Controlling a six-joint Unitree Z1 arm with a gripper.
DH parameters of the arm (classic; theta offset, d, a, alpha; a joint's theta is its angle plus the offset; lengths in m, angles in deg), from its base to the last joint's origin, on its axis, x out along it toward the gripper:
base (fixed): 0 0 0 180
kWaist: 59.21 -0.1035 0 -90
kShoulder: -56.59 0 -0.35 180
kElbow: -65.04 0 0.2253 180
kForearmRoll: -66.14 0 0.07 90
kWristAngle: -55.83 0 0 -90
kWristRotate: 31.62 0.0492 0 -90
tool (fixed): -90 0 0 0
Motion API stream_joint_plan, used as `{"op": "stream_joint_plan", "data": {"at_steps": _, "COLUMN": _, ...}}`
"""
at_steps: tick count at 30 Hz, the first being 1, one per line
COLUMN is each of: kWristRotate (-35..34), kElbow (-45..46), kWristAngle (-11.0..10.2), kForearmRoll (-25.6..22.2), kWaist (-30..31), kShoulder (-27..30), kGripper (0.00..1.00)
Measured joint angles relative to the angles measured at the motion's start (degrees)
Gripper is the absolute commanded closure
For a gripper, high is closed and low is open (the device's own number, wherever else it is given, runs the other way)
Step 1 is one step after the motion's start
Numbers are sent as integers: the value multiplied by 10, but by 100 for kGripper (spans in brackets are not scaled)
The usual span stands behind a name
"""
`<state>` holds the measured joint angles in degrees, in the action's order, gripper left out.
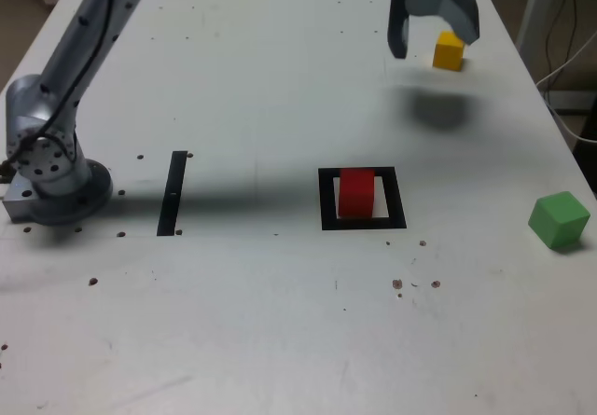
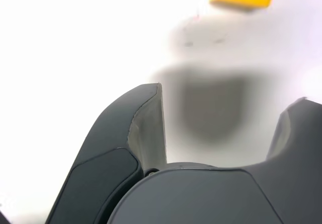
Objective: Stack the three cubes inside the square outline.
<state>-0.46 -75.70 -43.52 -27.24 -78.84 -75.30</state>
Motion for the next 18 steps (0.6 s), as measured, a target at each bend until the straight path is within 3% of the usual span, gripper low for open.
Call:
{"op": "stream_joint_plan", "data": {"at_steps": 10, "kWristRotate": 84, "kElbow": -166, "kWristAngle": 14, "kForearmRoll": -82, "kWaist": -26, "kShoulder": -77, "kGripper": 1}}
{"op": "stream_joint_plan", "data": {"at_steps": 18, "kWristRotate": 121, "kElbow": -266, "kWristAngle": 30, "kForearmRoll": -112, "kWaist": -48, "kShoulder": -138, "kGripper": 1}}
